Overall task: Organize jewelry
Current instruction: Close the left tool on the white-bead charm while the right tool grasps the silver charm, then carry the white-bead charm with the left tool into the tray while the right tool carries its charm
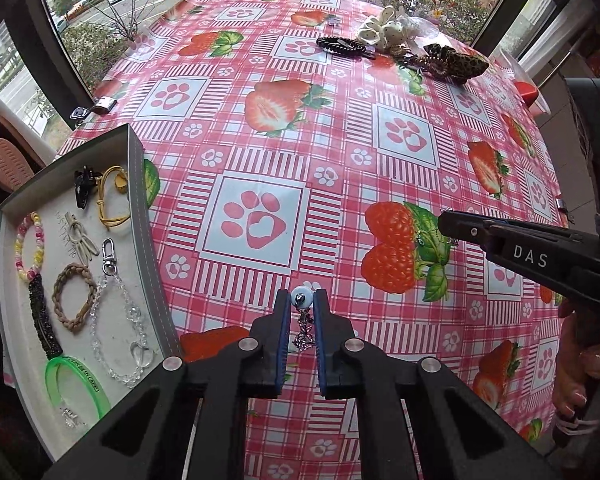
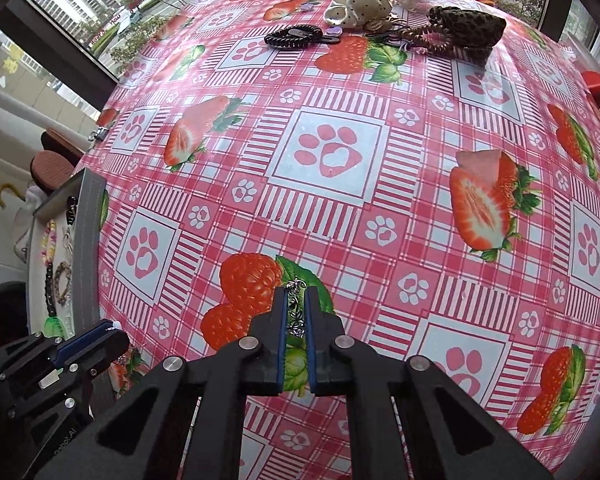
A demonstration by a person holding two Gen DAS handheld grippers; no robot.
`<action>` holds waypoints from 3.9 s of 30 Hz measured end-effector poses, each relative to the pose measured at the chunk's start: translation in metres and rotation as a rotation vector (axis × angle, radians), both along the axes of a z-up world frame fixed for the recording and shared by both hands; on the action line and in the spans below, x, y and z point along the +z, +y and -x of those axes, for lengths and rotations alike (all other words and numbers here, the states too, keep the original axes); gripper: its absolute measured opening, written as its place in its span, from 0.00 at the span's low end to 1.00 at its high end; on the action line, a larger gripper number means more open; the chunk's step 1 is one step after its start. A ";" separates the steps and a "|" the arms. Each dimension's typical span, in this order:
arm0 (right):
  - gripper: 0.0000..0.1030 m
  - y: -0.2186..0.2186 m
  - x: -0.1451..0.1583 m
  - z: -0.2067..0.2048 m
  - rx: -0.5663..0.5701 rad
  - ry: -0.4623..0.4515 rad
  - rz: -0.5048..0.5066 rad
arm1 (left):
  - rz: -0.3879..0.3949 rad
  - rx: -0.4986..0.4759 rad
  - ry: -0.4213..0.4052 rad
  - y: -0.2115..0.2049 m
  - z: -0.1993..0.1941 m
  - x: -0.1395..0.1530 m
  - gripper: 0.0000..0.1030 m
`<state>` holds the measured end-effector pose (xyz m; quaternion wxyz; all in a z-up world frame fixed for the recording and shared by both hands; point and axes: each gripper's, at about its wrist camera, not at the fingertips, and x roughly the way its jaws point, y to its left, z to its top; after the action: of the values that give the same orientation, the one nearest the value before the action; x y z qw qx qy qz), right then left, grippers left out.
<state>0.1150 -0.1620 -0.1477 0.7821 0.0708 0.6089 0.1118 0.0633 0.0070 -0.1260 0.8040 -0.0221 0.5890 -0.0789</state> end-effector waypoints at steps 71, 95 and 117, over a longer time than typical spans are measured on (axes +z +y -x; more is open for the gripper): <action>0.08 0.226 0.031 0.091 0.379 0.103 -0.141 | -0.071 0.415 0.081 0.214 0.121 -0.026 0.17; 0.08 0.237 -0.009 0.076 0.371 0.139 -0.088 | -0.087 0.389 0.090 0.207 0.103 -0.041 0.17; 0.08 0.248 -0.023 0.078 0.401 0.144 -0.039 | -0.129 0.361 0.084 0.200 0.101 -0.040 0.17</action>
<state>0.0369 0.0856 -0.1704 0.6970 -0.0288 0.6630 0.2718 -0.0374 0.2067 -0.1663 0.7796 -0.0790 0.6123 0.1052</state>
